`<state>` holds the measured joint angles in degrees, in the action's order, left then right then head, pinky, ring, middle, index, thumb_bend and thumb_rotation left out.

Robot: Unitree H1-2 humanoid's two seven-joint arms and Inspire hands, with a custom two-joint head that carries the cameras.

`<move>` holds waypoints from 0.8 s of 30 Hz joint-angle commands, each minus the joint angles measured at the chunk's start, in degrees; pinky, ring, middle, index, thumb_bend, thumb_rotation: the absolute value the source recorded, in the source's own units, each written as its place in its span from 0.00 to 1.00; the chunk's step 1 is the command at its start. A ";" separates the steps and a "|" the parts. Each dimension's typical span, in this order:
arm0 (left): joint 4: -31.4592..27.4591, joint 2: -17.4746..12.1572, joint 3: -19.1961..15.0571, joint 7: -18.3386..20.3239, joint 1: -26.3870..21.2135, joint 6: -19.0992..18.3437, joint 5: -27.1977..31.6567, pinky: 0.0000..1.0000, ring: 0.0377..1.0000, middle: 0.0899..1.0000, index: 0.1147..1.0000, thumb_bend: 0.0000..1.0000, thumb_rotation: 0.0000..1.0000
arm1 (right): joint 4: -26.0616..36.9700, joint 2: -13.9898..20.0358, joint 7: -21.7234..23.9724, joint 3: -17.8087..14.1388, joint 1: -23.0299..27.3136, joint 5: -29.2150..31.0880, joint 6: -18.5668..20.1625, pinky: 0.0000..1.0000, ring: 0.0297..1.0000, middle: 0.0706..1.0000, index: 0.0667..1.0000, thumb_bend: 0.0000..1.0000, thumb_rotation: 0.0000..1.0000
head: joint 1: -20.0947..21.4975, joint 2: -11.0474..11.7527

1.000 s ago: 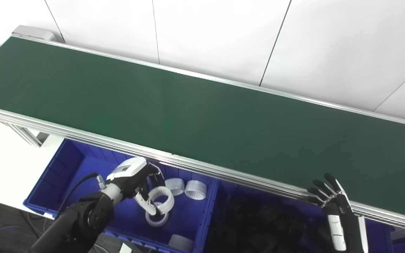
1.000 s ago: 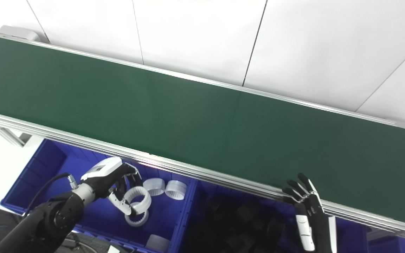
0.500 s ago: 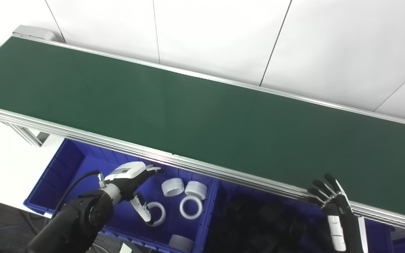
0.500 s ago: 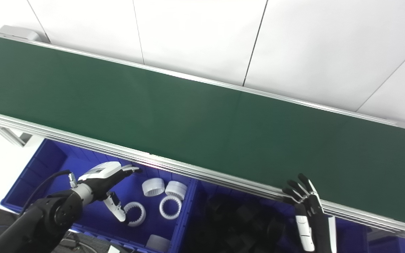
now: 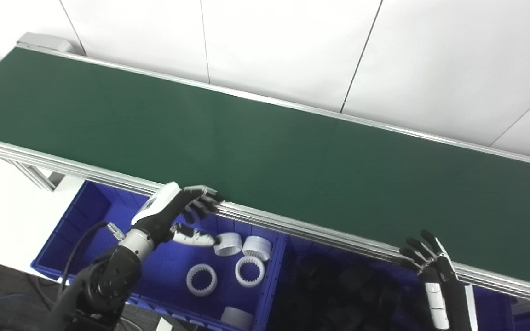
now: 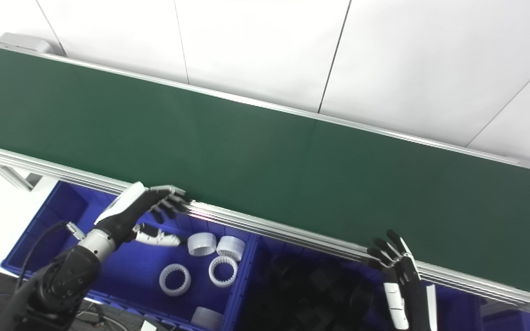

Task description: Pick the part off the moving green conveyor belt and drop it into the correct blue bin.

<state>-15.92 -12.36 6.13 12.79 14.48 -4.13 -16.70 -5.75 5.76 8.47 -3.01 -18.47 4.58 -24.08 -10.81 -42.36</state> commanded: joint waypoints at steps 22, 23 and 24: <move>3.17 4.90 3.08 3.58 -2.76 8.31 20.02 0.71 0.78 0.81 0.82 0.96 0.66 | 0.15 -2.02 0.96 0.50 0.55 -1.30 -2.82 0.67 0.74 0.79 0.86 0.66 0.79 | 4.37 3.56; 4.70 5.05 3.03 3.79 -3.07 9.47 20.16 0.72 0.79 0.82 0.83 0.97 0.65 | 0.23 -2.12 0.98 0.61 0.47 -1.30 -2.83 0.67 0.74 0.79 0.86 0.67 0.79 | 4.57 3.59; 6.44 5.14 2.90 4.04 -3.43 10.75 20.52 0.72 0.79 0.82 0.83 0.97 0.64 | 0.40 -2.28 0.83 0.73 0.35 -1.52 -2.83 0.67 0.74 0.78 0.86 0.67 0.79 | 5.02 3.72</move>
<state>-9.96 -6.89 9.26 16.49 12.61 2.84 2.54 -6.69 3.93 9.11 -2.45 -18.33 3.02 -24.08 -6.24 -38.85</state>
